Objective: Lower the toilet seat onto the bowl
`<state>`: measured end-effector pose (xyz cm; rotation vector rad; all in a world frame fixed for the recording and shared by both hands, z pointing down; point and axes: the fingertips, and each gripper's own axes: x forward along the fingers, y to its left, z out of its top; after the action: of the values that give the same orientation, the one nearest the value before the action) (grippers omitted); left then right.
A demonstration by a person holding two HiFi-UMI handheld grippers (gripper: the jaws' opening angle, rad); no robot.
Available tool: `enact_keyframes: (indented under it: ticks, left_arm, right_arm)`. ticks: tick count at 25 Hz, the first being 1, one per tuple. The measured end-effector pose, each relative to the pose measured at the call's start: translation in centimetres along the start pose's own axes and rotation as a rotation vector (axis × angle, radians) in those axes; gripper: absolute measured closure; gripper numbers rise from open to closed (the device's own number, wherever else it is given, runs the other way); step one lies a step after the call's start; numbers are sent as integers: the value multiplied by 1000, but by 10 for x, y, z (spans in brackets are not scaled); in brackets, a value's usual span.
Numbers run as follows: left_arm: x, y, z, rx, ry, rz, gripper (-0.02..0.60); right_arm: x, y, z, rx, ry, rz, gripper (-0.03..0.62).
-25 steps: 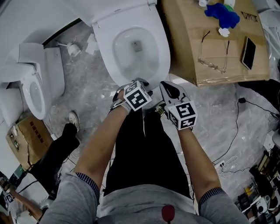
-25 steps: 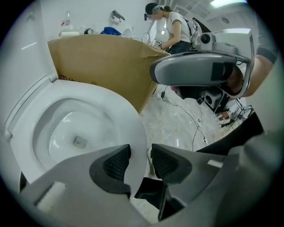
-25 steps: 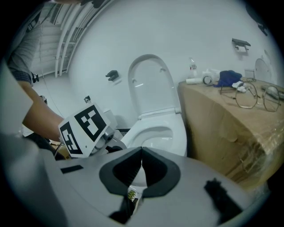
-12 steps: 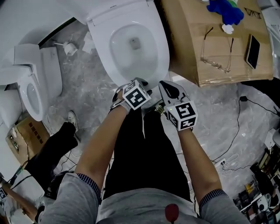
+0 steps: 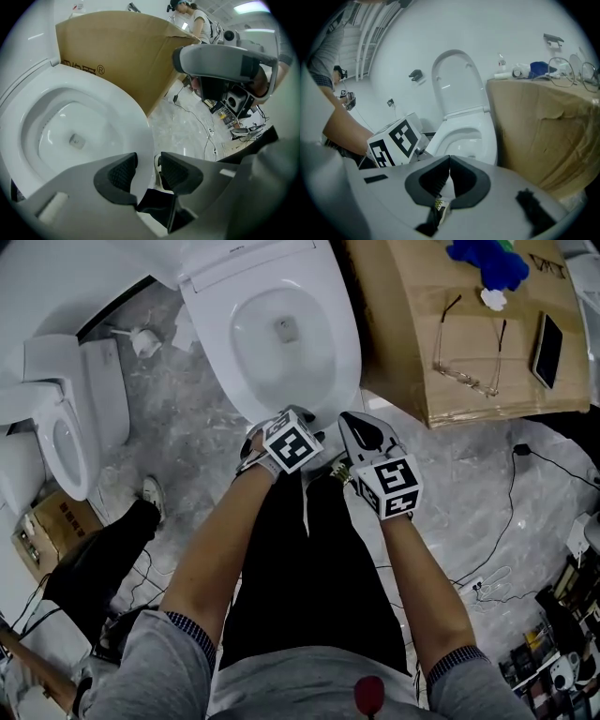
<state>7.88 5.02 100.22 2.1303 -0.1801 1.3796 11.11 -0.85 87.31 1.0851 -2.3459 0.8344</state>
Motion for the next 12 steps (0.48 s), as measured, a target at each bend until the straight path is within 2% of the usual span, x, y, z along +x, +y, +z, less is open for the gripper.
enact_keyframes:
  ticks: [5,12]
  left_arm:
    - [6,-4,-4,-19,12,-25,396]
    - [7,0,-1,-27,1,-18,397]
  right_arm:
    - [2,1,-2,4,8,1,580]
    - [7,-4,-7,25,6,-4,580]
